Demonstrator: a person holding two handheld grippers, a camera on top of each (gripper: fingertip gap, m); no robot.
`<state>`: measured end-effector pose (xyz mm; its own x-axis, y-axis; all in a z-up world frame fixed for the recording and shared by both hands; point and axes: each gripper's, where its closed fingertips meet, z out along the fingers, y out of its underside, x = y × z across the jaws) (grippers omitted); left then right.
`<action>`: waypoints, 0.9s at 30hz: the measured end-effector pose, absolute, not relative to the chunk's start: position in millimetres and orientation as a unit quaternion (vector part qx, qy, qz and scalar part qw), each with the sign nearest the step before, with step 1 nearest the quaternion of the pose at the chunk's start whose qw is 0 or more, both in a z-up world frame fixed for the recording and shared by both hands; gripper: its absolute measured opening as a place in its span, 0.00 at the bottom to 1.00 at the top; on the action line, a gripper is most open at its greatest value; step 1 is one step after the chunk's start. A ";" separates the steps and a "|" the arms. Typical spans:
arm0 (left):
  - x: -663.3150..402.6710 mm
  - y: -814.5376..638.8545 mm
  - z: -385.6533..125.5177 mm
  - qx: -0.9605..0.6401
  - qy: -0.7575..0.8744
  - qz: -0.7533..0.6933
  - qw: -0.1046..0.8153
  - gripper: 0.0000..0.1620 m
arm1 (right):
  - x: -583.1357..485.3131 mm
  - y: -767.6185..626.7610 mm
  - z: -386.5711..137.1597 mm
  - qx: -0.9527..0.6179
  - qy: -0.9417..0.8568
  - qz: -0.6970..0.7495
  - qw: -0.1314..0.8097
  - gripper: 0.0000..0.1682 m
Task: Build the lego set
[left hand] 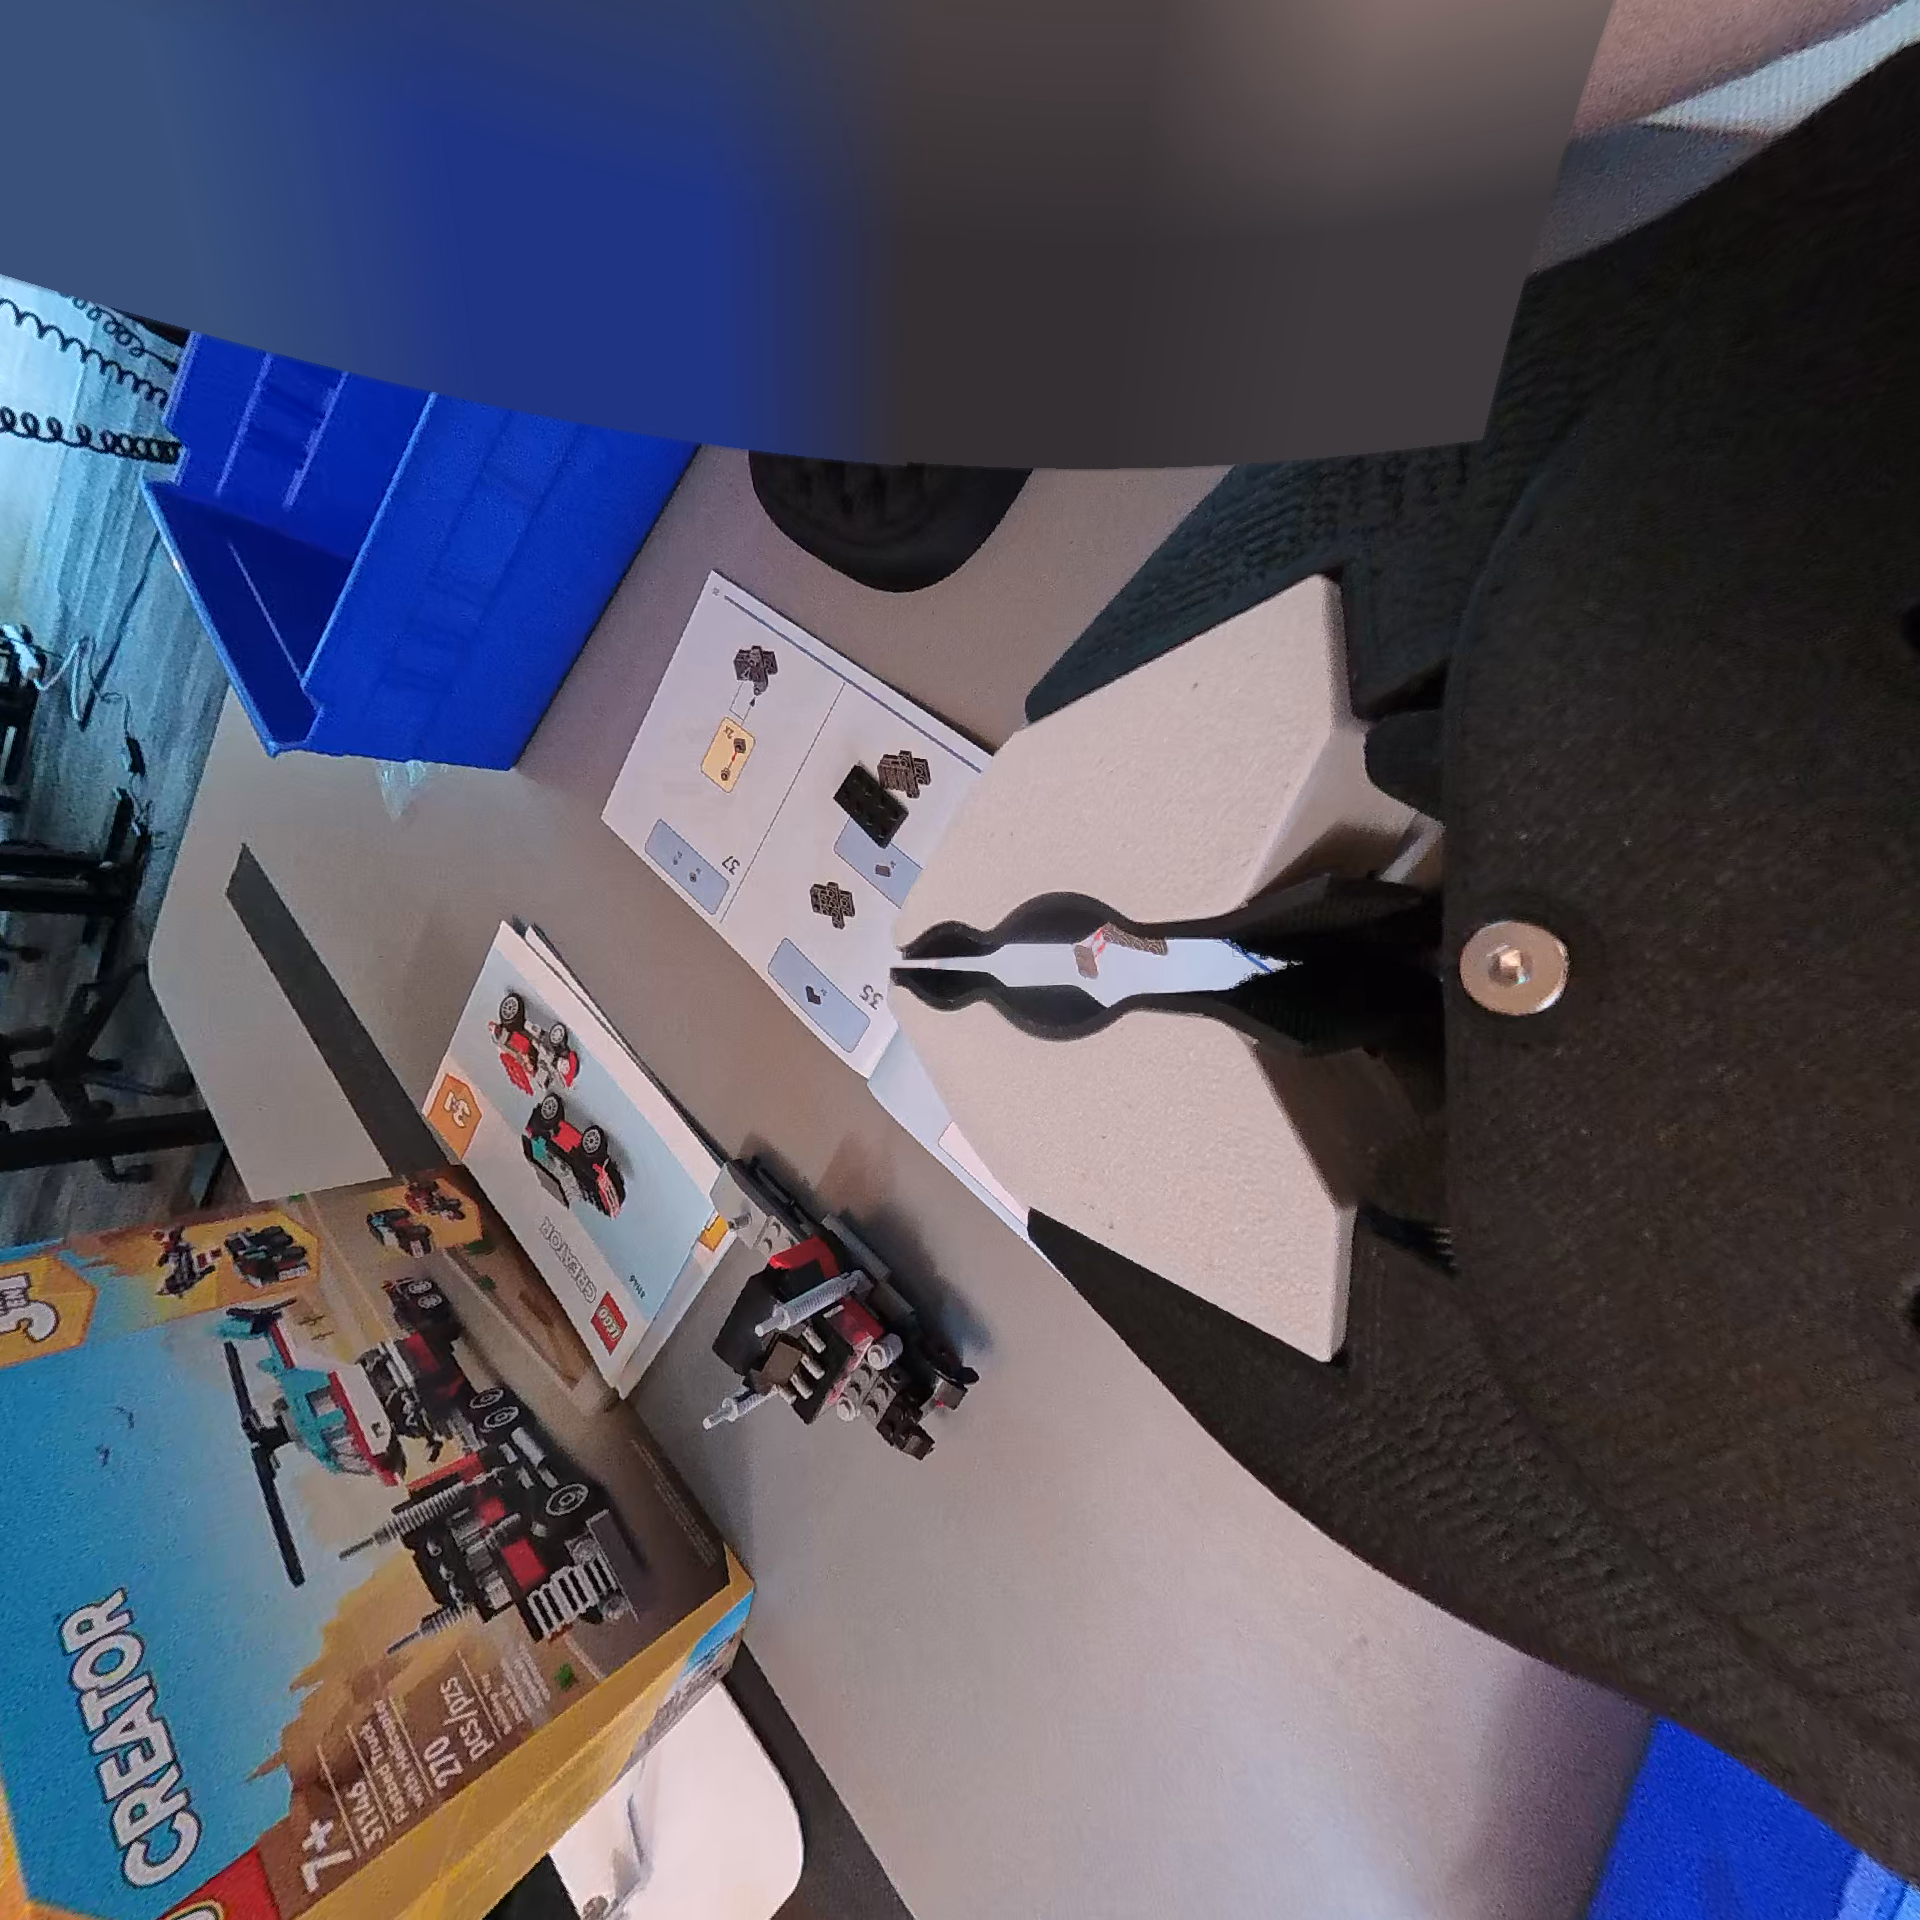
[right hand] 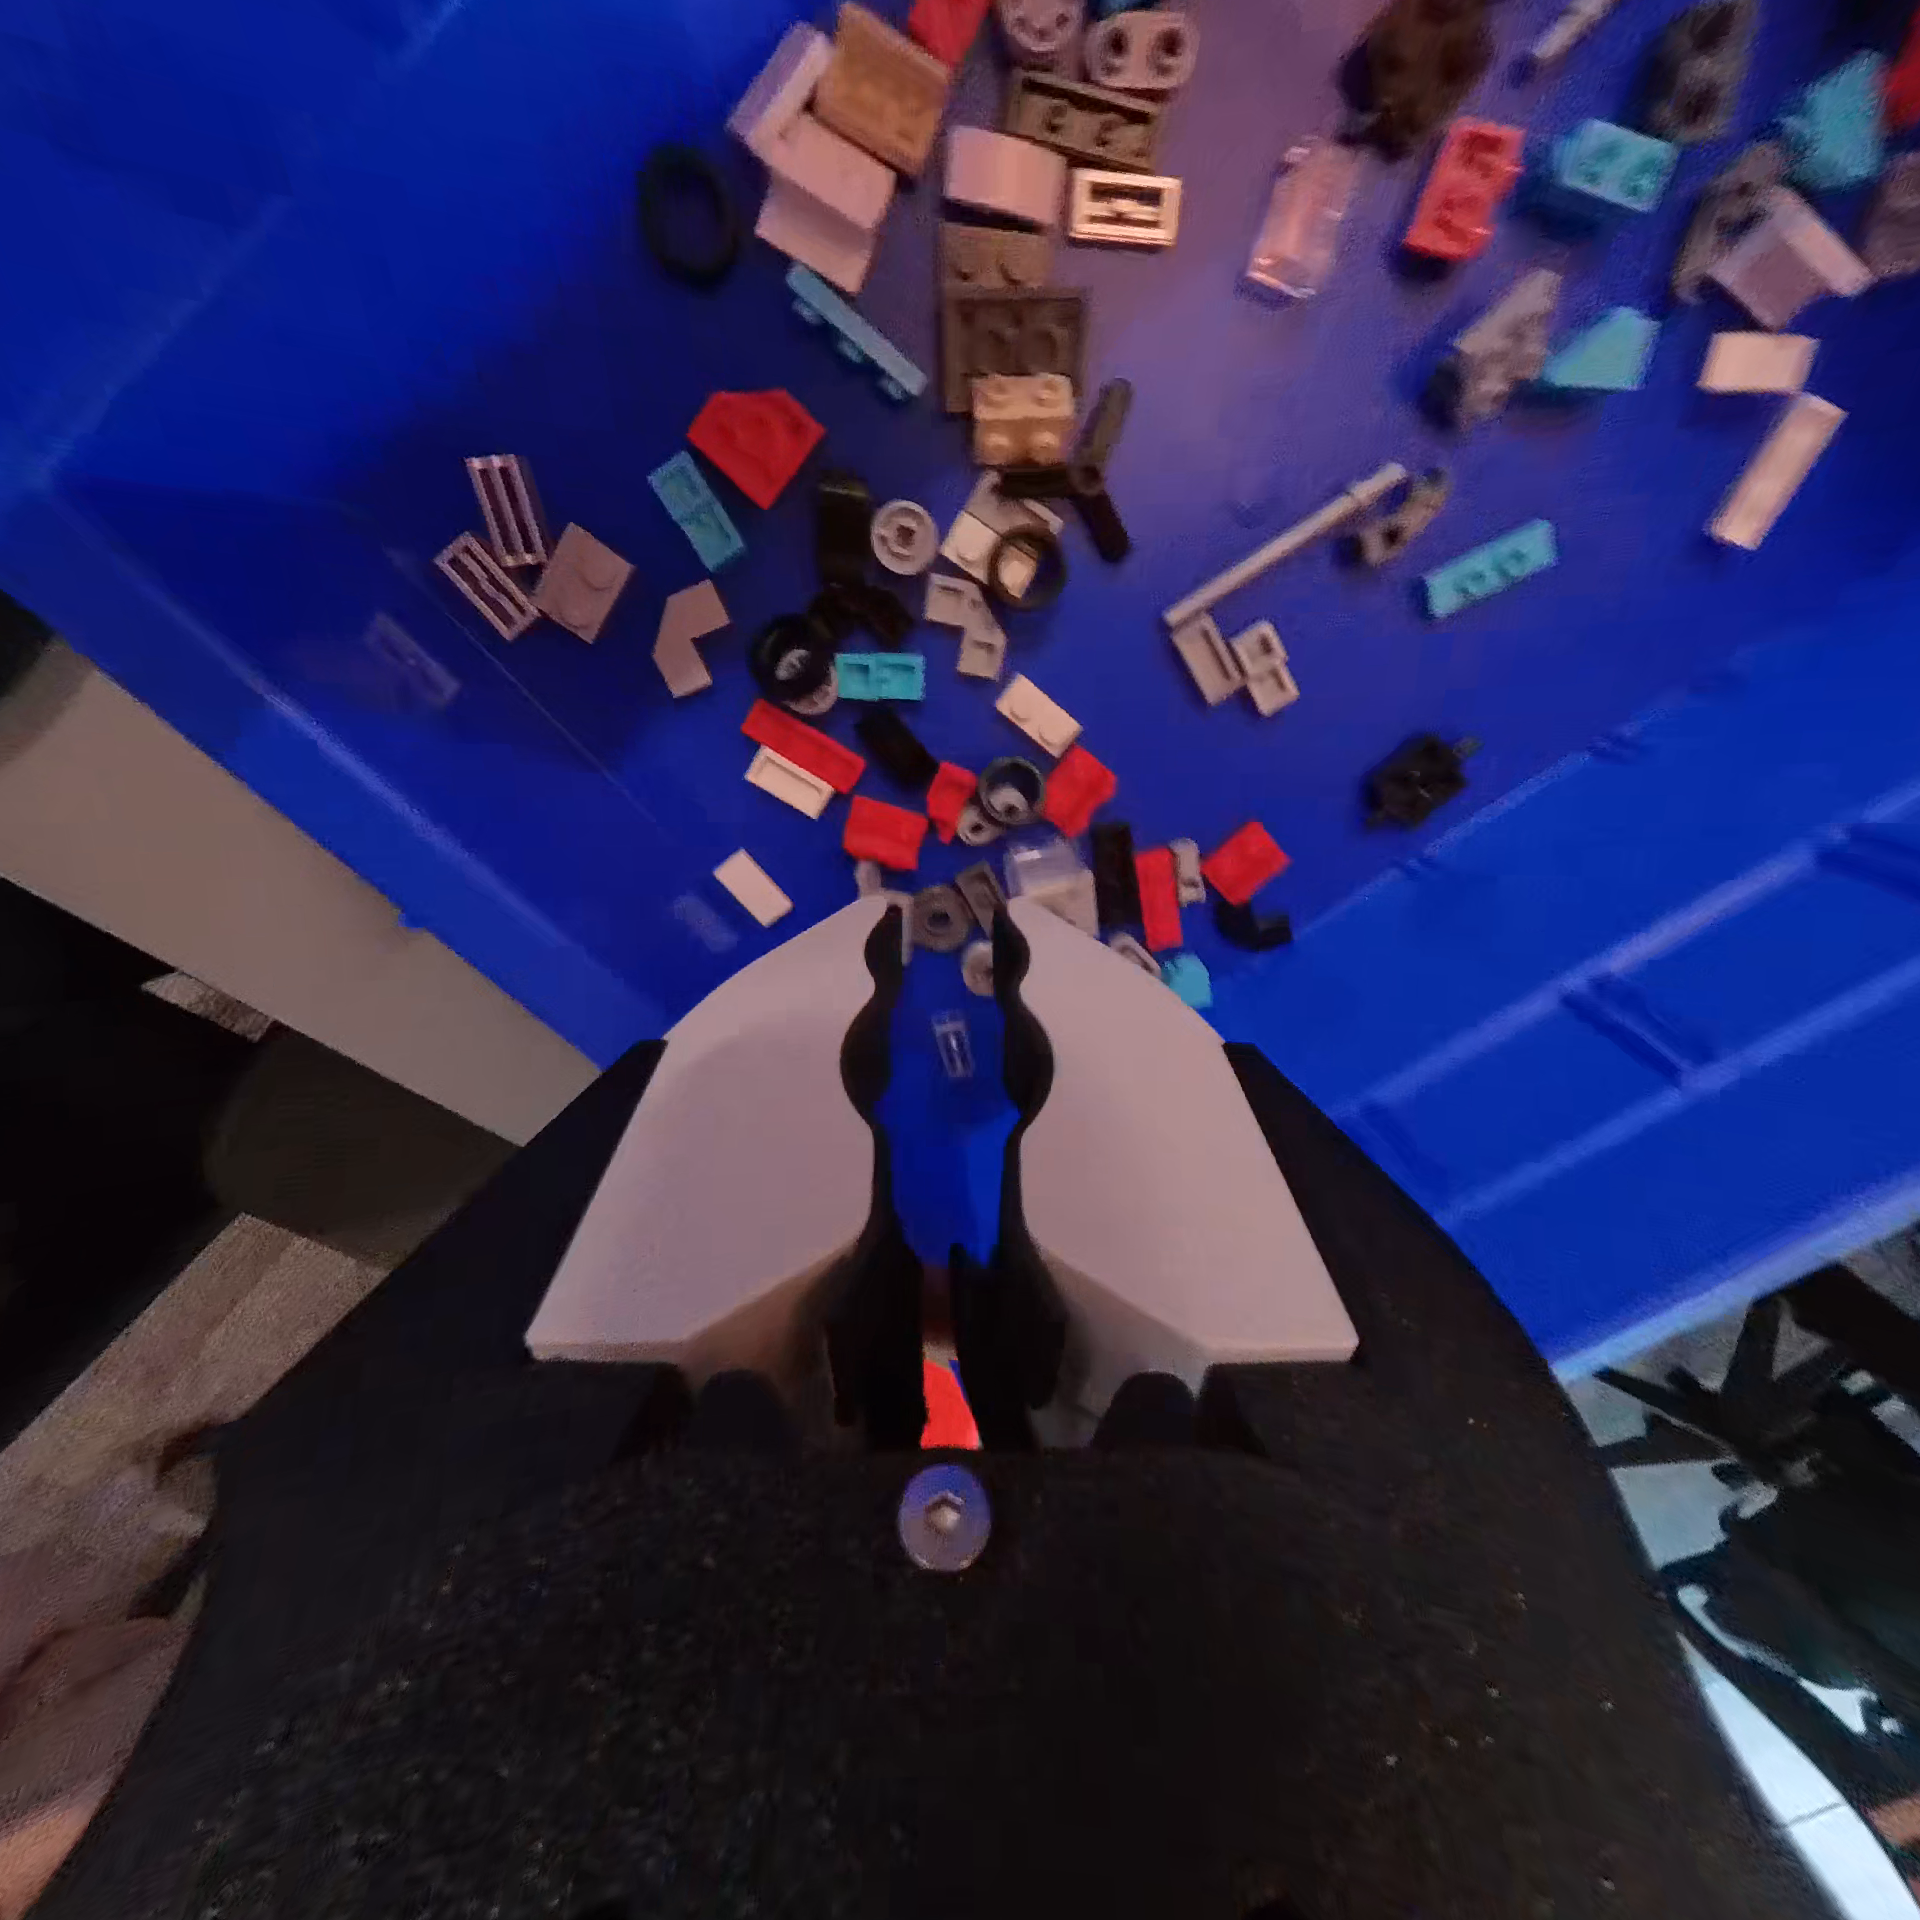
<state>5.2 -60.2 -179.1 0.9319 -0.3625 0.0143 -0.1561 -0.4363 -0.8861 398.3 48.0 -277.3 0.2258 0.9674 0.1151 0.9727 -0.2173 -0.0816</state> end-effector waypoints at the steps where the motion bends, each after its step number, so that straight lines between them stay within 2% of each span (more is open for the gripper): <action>1: 5.2 -61.2 -178.3 -0.840 0.154 -0.102 0.510 0.01 | 396.9 48.9 -282.8 -0.779 -0.623 -0.019 0.063 0.10; 7: 2.9 -68.7 -179.1 -0.837 0.152 -0.106 0.515 0.01 | 414.8 52.5 -303.4 -0.790 -0.612 -0.040 0.003 0.07; 27: 0.6 -71.2 -178.7 -0.831 0.150 -0.109 0.524 0.02 | 412.3 58.1 -308.1 -0.807 -0.590 -0.022 0.024 0.10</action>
